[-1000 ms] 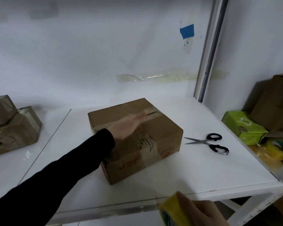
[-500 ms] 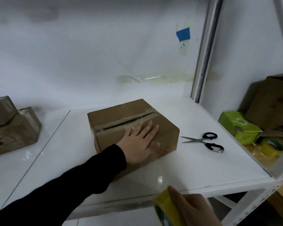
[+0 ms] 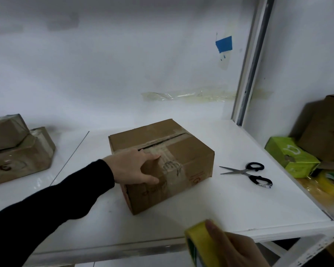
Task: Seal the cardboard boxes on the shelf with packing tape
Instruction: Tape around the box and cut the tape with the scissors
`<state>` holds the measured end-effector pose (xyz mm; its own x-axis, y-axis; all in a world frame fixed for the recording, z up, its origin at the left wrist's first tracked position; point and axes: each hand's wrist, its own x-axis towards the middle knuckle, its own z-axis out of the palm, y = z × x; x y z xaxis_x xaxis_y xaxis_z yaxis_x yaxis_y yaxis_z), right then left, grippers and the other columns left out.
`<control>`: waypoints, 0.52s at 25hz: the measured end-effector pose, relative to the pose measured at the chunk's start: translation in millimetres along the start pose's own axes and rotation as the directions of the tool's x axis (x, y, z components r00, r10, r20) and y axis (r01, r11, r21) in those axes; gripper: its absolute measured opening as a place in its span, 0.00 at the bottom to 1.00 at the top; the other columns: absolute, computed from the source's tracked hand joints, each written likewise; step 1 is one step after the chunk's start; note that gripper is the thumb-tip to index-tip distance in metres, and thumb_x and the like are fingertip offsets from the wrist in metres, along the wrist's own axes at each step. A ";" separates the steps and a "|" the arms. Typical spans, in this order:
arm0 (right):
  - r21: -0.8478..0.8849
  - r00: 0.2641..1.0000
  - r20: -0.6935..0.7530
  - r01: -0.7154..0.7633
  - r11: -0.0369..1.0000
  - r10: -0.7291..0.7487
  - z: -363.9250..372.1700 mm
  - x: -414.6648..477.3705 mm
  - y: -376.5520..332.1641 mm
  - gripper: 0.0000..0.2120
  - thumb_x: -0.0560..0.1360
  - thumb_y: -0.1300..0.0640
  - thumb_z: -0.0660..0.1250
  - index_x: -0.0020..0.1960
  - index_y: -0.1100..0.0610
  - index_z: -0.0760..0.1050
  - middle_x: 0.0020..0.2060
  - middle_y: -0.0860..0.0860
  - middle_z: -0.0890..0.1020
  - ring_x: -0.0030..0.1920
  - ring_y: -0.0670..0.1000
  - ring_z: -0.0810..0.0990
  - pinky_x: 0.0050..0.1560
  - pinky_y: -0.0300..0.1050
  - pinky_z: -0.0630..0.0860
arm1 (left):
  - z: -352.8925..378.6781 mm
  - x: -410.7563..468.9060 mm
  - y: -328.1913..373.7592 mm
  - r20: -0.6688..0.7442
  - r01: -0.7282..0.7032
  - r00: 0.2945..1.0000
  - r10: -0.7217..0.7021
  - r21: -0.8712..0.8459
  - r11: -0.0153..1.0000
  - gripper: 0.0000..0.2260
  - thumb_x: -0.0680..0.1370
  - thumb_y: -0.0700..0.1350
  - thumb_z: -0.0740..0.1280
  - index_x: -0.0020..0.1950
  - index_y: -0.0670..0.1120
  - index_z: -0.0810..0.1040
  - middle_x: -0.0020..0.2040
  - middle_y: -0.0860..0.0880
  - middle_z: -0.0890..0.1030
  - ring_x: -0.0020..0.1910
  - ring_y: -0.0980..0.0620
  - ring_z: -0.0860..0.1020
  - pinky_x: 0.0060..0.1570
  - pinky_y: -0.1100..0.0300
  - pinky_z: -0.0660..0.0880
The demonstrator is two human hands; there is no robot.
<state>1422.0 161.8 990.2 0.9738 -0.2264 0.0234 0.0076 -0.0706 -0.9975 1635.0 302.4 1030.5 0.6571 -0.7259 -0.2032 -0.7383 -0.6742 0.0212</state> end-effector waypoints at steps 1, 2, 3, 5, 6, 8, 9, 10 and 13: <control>-0.066 0.997 -0.020 -0.081 0.995 0.080 -5.3 4.5 3.3 0.28 0.78 0.51 0.64 0.19 0.56 0.74 0.12 0.43 0.65 0.21 0.43 0.70 0.47 0.41 0.74 | -2.4 3.8 -3.2 -0.001 -0.019 1.000 0.019 0.022 1.000 0.39 0.70 0.70 0.60 0.76 0.55 0.55 0.68 0.48 0.72 0.65 0.49 0.70 0.63 0.56 0.67; -0.075 0.988 -0.074 -0.140 0.987 0.135 -7.5 5.0 3.0 0.30 0.78 0.53 0.63 0.16 0.50 0.69 0.13 0.45 0.67 0.20 0.41 0.70 0.38 0.35 0.72 | -2.8 5.6 -3.8 0.001 -0.033 0.999 0.033 0.058 0.998 0.40 0.69 0.72 0.57 0.76 0.55 0.55 0.68 0.49 0.72 0.64 0.49 0.71 0.62 0.56 0.67; -0.075 0.978 -0.121 -0.179 0.981 0.169 -14.6 3.9 6.0 0.32 0.76 0.52 0.64 0.13 0.52 0.66 0.13 0.47 0.68 0.19 0.40 0.69 0.31 0.31 0.68 | -2.1 6.2 -4.4 0.002 -0.038 0.999 0.038 0.093 0.995 0.41 0.68 0.74 0.55 0.76 0.54 0.54 0.68 0.48 0.72 0.64 0.49 0.71 0.62 0.56 0.67; -0.088 0.950 -0.162 -0.284 0.955 0.267 -24.2 2.5 11.3 0.34 0.76 0.51 0.64 0.12 0.56 0.64 0.12 0.47 0.65 0.17 0.40 0.67 0.23 0.28 0.63 | 1.0 4.4 -7.7 0.015 0.007 1.000 -0.009 0.135 0.991 0.47 0.65 0.75 0.58 0.77 0.51 0.52 0.73 0.48 0.65 0.68 0.49 0.67 0.66 0.56 0.64; -0.103 0.951 -0.139 -0.292 0.951 0.277 -20.2 6.0 15.0 0.34 0.75 0.48 0.65 0.12 0.55 0.63 0.12 0.47 0.65 0.17 0.40 0.67 0.23 0.28 0.63 | 2.6 2.0 -10.6 0.028 0.069 0.997 -0.074 0.163 0.984 0.54 0.60 0.78 0.58 0.77 0.48 0.50 0.75 0.48 0.60 0.71 0.48 0.63 0.69 0.54 0.61; -0.159 0.966 -0.205 -0.192 0.968 0.158 -12.7 1.1 15.9 0.28 0.67 0.37 0.68 0.15 0.50 0.68 0.16 0.45 0.71 0.21 0.39 0.71 0.27 0.27 0.66 | 3.8 -1.7 -17.9 0.062 0.166 0.981 -0.185 0.234 0.958 0.65 0.49 0.83 0.52 0.77 0.47 0.43 0.78 0.46 0.48 0.76 0.46 0.51 0.73 0.46 0.49; -0.209 0.960 -0.276 -0.097 0.973 0.036 -10.2 -0.4 26.4 0.24 0.62 0.31 0.69 0.19 0.48 0.74 0.21 0.43 0.76 0.26 0.37 0.74 0.30 0.24 0.67 | 4.8 -1.4 -22.1 0.086 0.182 0.975 -0.207 0.236 0.955 0.67 0.46 0.83 0.48 0.77 0.48 0.40 0.78 0.45 0.44 0.77 0.46 0.46 0.73 0.43 0.45; -0.253 0.959 -0.283 -0.070 0.965 -0.005 -10.3 -13.1 38.2 0.26 0.58 0.26 0.67 0.23 0.50 0.78 0.28 0.40 0.79 0.31 0.33 0.77 0.34 0.22 0.68 | 5.6 -0.2 -25.2 0.109 0.184 0.971 -0.211 0.213 0.960 0.68 0.44 0.83 0.47 0.76 0.49 0.38 0.78 0.45 0.42 0.77 0.46 0.43 0.72 0.42 0.45; -0.463 0.809 -0.344 0.296 0.836 -0.477 5.3 -5.3 31.5 0.23 0.73 0.37 0.63 0.31 0.53 0.81 0.42 0.29 0.74 0.41 0.23 0.72 0.43 0.21 0.72 | 7.4 2.2 -27.0 0.147 0.149 0.975 -0.167 0.127 0.981 0.69 0.41 0.83 0.46 0.76 0.50 0.37 0.77 0.45 0.42 0.76 0.45 0.44 0.73 0.47 0.51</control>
<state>1418.3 165.9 958.3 0.7054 -0.4840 0.5179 0.1891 -0.5757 -0.7955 1655.3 320.0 1022.2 0.7416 -0.5747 -0.3460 -0.6453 -0.7520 -0.1341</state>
